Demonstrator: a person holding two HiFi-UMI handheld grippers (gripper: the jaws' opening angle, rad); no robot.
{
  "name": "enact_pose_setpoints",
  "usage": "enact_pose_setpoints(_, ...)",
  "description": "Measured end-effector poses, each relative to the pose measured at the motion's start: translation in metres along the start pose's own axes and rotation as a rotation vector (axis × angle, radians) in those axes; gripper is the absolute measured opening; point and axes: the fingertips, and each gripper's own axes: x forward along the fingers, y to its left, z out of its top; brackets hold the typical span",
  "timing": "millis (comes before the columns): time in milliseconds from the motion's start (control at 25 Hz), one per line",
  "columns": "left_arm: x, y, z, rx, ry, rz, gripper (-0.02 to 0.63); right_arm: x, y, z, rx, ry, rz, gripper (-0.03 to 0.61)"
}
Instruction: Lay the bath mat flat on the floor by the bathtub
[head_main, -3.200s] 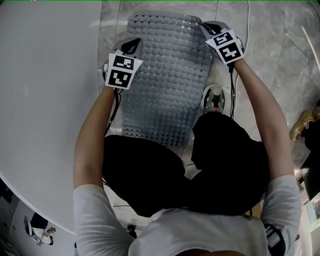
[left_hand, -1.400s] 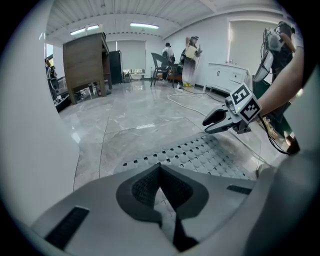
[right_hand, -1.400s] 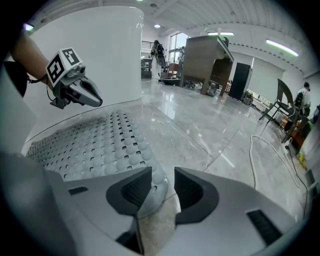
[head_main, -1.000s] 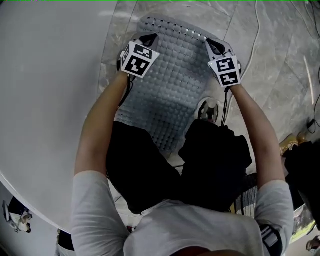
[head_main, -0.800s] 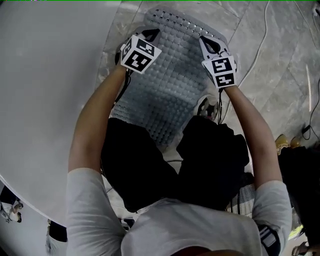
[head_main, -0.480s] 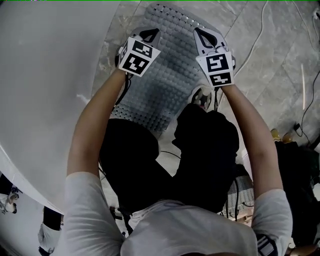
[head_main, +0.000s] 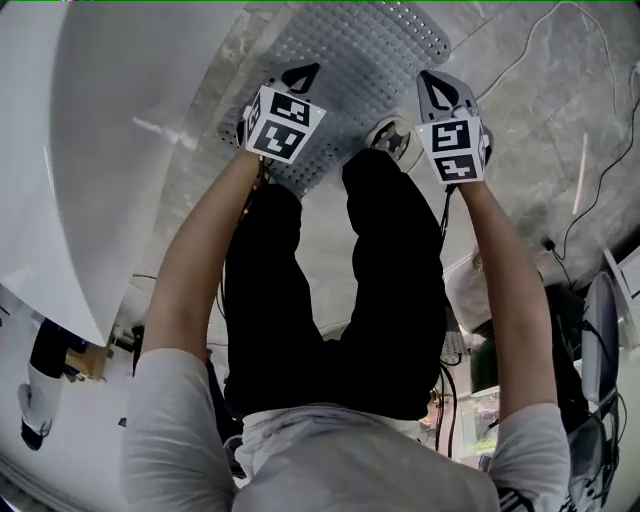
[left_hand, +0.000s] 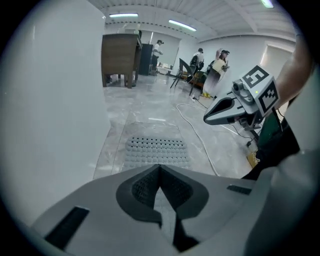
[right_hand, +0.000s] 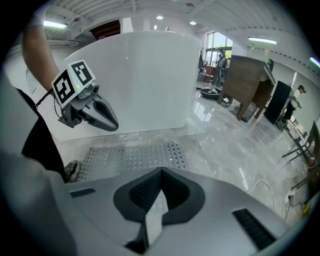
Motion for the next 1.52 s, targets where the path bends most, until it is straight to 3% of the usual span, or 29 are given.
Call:
enact_pose_setpoints(160, -0.063, -0.023, -0.018, -0.035, 0.061, 0.011, 0.012, -0.034, 0.042, 0.019, -0.042, 0.048, 0.091, 0.006)
enact_pose_setpoints(320, -0.13, -0.071, -0.033, -0.009, 0.077, -0.026, 0.012, -0.072, 0.078, 0.034, -0.037, 0.074, 0.122, 0.006)
enact_pose_setpoints(560, -0.21, -0.067, -0.023, -0.114, 0.007, 0.014, 0.012, -0.119, 0.115, 0.11, -0.146, 0.022, 0.134, 0.006)
enact_pose_setpoints(760, -0.285, -0.076, 0.003, -0.156, -0.063, 0.046, 0.012, -0.189, 0.145, 0.163, -0.1, -0.035, 0.128, 0.006)
enact_pose_setpoints(1000, -0.395, -0.03, 0.034, -0.242, -0.205, 0.187, 0.012, -0.271, 0.189, 0.246, 0.03, -0.151, 0.045, 0.006)
enact_pose_setpoints(1240, -0.486, -0.037, 0.07, -0.165, -0.32, 0.174, 0.012, -0.352, 0.216, 0.311, 0.073, -0.264, -0.091, 0.006)
enact_pose_setpoints(1440, -0.556, -0.055, 0.08, -0.231, -0.411, 0.215, 0.012, -0.427, 0.227, 0.346, 0.076, -0.338, -0.15, 0.006)
enact_pose_setpoints(1520, -0.574, -0.063, 0.094, -0.212, -0.445, 0.22, 0.012, -0.453, 0.226, 0.359, 0.04, -0.374, -0.162, 0.006)
